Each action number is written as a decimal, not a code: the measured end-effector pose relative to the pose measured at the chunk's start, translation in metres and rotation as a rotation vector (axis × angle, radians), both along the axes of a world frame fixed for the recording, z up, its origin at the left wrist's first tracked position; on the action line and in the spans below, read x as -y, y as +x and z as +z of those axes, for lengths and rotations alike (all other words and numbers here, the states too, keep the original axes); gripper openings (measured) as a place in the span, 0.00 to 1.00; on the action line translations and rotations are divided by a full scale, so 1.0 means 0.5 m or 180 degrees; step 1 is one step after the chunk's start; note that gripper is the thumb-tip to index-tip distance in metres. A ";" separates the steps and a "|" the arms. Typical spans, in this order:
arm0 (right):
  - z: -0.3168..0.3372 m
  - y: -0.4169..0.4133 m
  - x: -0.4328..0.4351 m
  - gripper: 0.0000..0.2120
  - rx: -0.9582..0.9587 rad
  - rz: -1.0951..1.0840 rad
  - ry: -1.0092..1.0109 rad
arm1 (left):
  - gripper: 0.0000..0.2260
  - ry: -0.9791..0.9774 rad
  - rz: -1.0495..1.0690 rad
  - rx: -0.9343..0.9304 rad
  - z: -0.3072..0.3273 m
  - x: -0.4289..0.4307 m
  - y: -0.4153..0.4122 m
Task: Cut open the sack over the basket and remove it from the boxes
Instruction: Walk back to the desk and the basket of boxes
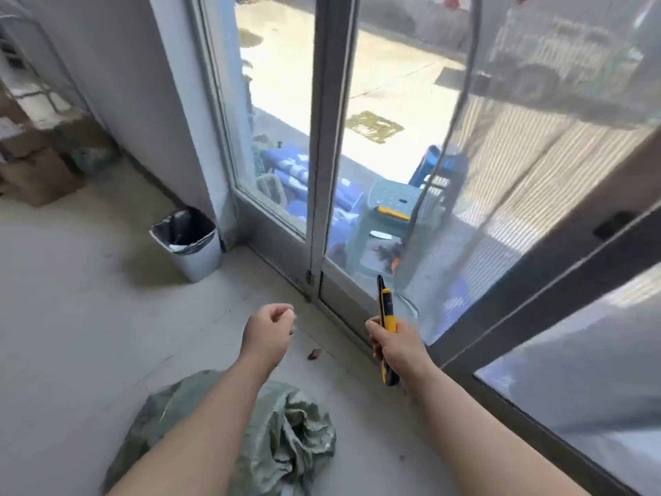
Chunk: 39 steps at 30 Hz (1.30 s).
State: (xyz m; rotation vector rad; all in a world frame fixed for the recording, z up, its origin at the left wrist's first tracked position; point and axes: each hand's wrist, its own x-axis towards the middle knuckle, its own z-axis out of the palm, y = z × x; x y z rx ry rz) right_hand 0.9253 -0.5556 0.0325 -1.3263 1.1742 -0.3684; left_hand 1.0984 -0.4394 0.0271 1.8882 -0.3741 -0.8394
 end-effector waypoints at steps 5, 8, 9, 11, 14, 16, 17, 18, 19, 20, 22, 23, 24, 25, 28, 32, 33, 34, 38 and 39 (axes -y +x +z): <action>0.128 -0.239 -0.060 0.04 0.0251 -0.1116 -0.0077 | 0.06 -0.0293 -0.1052 0.0168 0.134 0.073 -0.195; 0.184 -0.404 -0.126 0.05 0.0429 -0.1687 -0.0102 | 0.07 -0.0328 -0.1678 0.0064 0.187 0.102 -0.352; 0.197 -0.459 -0.152 0.04 0.0460 -0.1893 -0.0112 | 0.08 -0.0353 -0.1868 -0.0007 0.206 0.104 -0.410; 0.216 -0.569 -0.206 0.04 0.0447 -0.2321 -0.0168 | 0.09 -0.0415 -0.2283 -0.0028 0.238 0.100 -0.528; 0.237 -0.726 -0.302 0.03 0.0460 -0.2964 -0.0292 | 0.08 -0.0505 -0.2939 0.0018 0.277 0.070 -0.700; 0.249 -0.824 -0.374 0.05 0.0452 -0.3366 -0.0378 | 0.09 -0.0528 -0.3316 0.0053 0.287 0.042 -0.812; 0.256 -0.871 -0.411 0.06 0.0431 -0.3565 -0.0420 | 0.09 -0.0557 -0.3504 0.0051 0.290 0.025 -0.868; 0.261 -0.918 -0.450 0.07 0.0418 -0.3752 -0.0451 | 0.08 -0.0579 -0.3694 0.0064 0.294 0.007 -0.924; 0.265 -0.964 -0.490 0.08 0.0408 -0.3930 -0.0478 | 0.08 -0.0625 -0.3870 0.0079 0.298 -0.014 -0.980; 0.269 -1.010 -0.530 0.08 0.0383 -0.4097 -0.0505 | 0.07 -0.0662 -0.4035 0.0113 0.300 -0.035 -1.037; 0.275 -1.100 -0.608 0.07 0.0311 -0.4392 -0.0527 | 0.07 -0.0740 -0.4322 0.0122 0.306 -0.082 -1.151; 0.277 -1.143 -0.649 0.07 0.0265 -0.4530 -0.0539 | 0.07 -0.0777 -0.4450 0.0097 0.308 -0.108 -1.207; 0.279 -1.186 -0.690 0.07 0.0205 -0.4670 -0.0542 | 0.06 -0.0800 -0.4562 0.0083 0.308 -0.133 -1.261; 0.281 -1.226 -0.729 0.06 0.0138 -0.4807 -0.0548 | 0.06 -0.0830 -0.4669 0.0066 0.307 -0.159 -1.313; 0.285 -1.339 -0.843 0.04 -0.0054 -0.5195 -0.0576 | 0.08 -0.0914 -0.5113 0.0028 0.302 -0.238 -1.463; 0.276 -1.458 -0.983 0.02 -0.0163 -0.5697 -0.0591 | 0.08 -0.0981 -0.5672 -0.0023 0.291 -0.339 -1.634; 0.273 -1.481 -1.015 0.01 -0.0180 -0.5835 -0.0566 | 0.07 -0.0988 -0.5796 -0.0038 0.287 -0.362 -1.671; 0.269 -1.502 -1.045 0.02 -0.0201 -0.5981 -0.0520 | 0.08 -0.0967 -0.5909 -0.0046 0.280 -0.382 -1.705; 0.235 -1.570 -1.149 0.04 -0.0363 -0.6577 -0.0202 | 0.09 -0.0867 -0.6370 -0.0019 0.248 -0.451 -1.816; 0.223 -1.585 -1.171 0.06 -0.0456 -0.6701 -0.0089 | 0.10 -0.0830 -0.6491 -0.0003 0.239 -0.465 -1.842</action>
